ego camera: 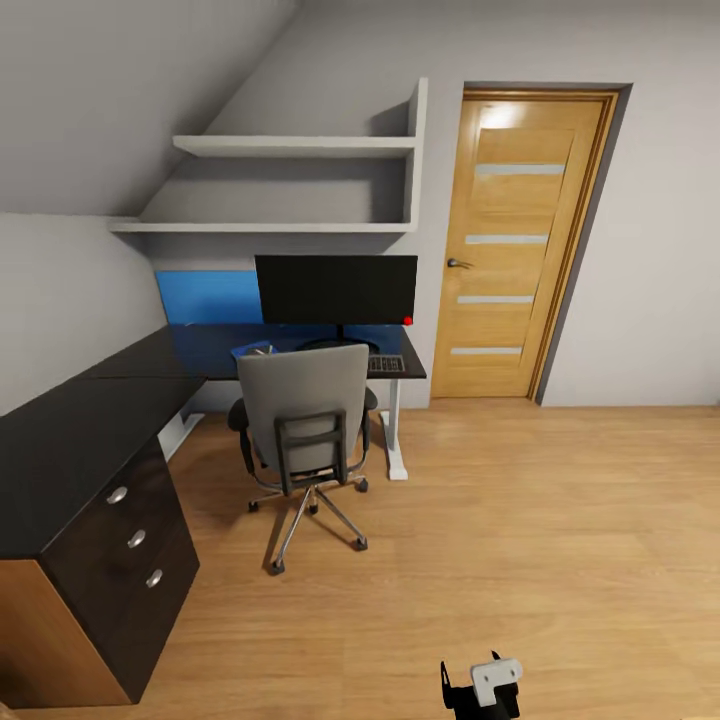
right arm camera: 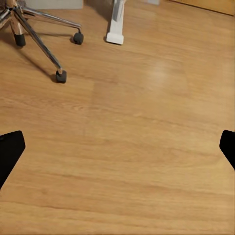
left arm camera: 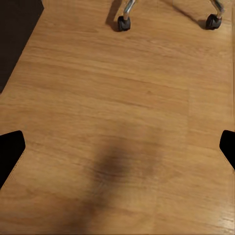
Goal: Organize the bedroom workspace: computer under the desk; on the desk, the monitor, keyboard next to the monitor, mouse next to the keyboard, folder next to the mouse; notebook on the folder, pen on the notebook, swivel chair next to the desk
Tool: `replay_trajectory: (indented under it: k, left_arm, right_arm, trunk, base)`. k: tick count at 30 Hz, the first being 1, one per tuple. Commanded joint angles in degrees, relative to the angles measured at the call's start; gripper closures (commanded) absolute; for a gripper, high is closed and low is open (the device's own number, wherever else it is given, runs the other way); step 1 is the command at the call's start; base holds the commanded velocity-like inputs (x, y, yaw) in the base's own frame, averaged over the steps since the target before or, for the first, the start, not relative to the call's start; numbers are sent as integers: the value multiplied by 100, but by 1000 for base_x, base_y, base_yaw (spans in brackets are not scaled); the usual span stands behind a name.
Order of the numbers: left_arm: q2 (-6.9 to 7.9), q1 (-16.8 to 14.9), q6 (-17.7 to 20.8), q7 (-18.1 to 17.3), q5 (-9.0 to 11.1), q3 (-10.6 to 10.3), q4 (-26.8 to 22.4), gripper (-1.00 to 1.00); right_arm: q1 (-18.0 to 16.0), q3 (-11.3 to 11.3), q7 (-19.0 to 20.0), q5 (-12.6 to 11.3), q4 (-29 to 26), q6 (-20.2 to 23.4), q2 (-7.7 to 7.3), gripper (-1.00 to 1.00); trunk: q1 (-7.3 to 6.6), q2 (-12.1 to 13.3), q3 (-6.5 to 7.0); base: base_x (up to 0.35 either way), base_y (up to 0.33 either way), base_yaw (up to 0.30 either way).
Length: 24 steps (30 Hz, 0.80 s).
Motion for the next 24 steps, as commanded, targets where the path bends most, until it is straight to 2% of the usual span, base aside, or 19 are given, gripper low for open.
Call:
replay_trajectory:
  k: [1, 8, 16, 20, 24]
  left_arm:
    - [11, -3, -87, 19, 5, -50, 2, -100]
    - [53, 25, -890, -195, 5, -52, 6, -100]
    - [64, 123, -1682, -247, 5, -51, 5, -100]
    - [64, 137, -1830, -257, 1, -55, 10, -100]
    - [61, 142, -1885, -269, -2, -56, 9, -100]
  right_arm:
    - [-5, 49, -33, -19, 10, -14, 5, -100]
    - [-5, 49, -28, -17, 8, -23, 8, -100]
    - [-4, 49, -25, -15, 8, -40, 4, -100]
    - [0, 47, -28, -18, 11, -163, 2, -100]
    - [44, 43, -39, -19, 17, -499, -7, -100]
  trunk:
    - [-23, 39, 13]
    - [-177, 319, 138]
    - [-353, 640, 282]
    - [-440, 801, 354]
    - [-528, 961, 426]
  base:
    - [0, 0, 0]
    - [0, 0, 0]
    - [0, 0, 0]
    - [0, 0, 0]
    - [0, 0, 0]
